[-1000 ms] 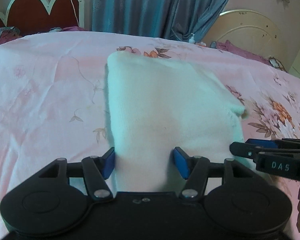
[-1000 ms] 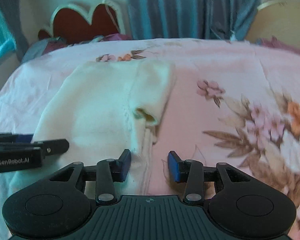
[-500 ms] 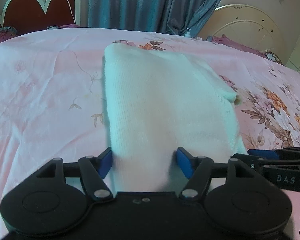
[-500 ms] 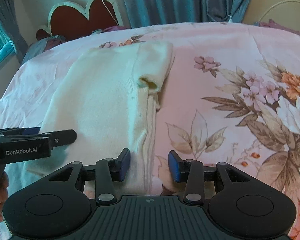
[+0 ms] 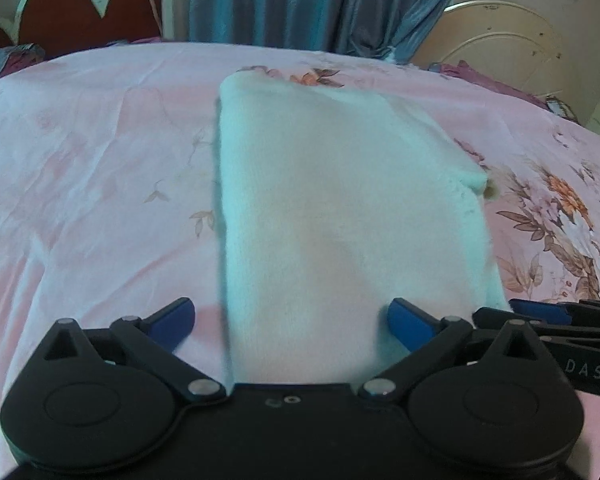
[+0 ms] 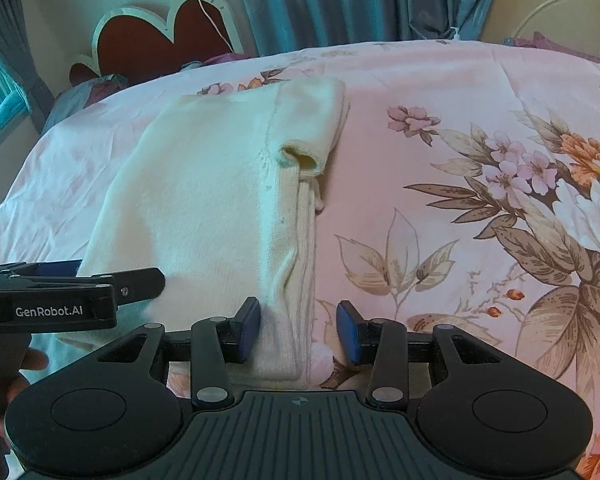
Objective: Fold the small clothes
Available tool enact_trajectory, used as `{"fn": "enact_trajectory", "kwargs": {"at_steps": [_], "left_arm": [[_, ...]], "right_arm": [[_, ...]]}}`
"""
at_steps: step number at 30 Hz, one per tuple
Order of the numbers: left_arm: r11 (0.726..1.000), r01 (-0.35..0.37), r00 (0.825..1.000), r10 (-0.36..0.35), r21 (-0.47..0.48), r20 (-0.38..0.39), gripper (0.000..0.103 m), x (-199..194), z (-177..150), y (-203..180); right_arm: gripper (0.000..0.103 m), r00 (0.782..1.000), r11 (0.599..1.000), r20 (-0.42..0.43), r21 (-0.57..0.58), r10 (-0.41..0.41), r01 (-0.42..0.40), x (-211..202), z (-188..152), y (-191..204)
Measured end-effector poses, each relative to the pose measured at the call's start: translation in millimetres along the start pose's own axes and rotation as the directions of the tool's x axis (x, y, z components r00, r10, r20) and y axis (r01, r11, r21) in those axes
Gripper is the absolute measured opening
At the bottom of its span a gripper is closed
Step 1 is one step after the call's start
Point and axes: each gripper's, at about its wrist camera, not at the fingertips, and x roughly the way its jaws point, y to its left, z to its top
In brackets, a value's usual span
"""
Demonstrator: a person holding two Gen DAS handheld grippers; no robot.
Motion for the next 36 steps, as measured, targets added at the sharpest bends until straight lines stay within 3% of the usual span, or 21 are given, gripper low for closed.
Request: {"fn": "enact_trajectory", "kwargs": {"at_steps": [3,7,15,17,19,22,28,36], "left_arm": [[0.998,-0.045,0.999,0.044,-0.044,-0.016,0.103,-1.2,0.2,0.9],[0.992,-0.051,0.997,0.044,-0.118,-0.056,0.103,-4.4,-1.3,5.7],[0.976,-0.138,0.989,0.127,-0.168,-0.076,0.103,-5.3,-1.8,-3.4],[0.972,-0.152,0.987,0.142,-0.177,-0.07,0.103,-6.8,-3.4,-5.3],[0.969,-0.124,0.992,0.114,-0.212,-0.058,0.102,-9.7,-6.9,-2.5],[0.954,-0.12,0.993,0.11,-0.273,-0.053,0.094,-19.0,-11.7,0.8],[0.967,-0.155,0.988,0.156,-0.203,-0.011,0.092,-60.9,-21.0,-18.1],[0.981,-0.193,0.974,0.196,-0.036,0.115,0.098,-164.8,-54.4,-62.9]], "right_arm": [[0.041,1.0,1.0,0.003,0.0,0.007,-0.007,-0.4,-0.3,-1.6],[0.041,1.0,1.0,0.008,0.005,0.015,-0.015,-1.0,-0.8,-3.3],[0.042,1.0,1.0,0.016,0.008,0.014,-0.014,-3.5,-1.5,-3.0],[0.05,1.0,1.0,0.017,0.016,0.006,-0.006,-6.4,-1.4,-1.9],[0.059,1.0,1.0,0.019,0.023,-0.005,0.004,-12.3,-0.8,-2.9],[0.062,0.999,0.999,0.053,0.042,0.011,-0.013,-32.7,-4.7,-6.6],[0.064,0.995,0.999,0.083,0.013,0.051,-0.052,-82.8,-21.9,-3.7],[0.082,0.986,0.996,0.154,-0.072,0.061,-0.05,-175.7,-57.8,12.5]]}}
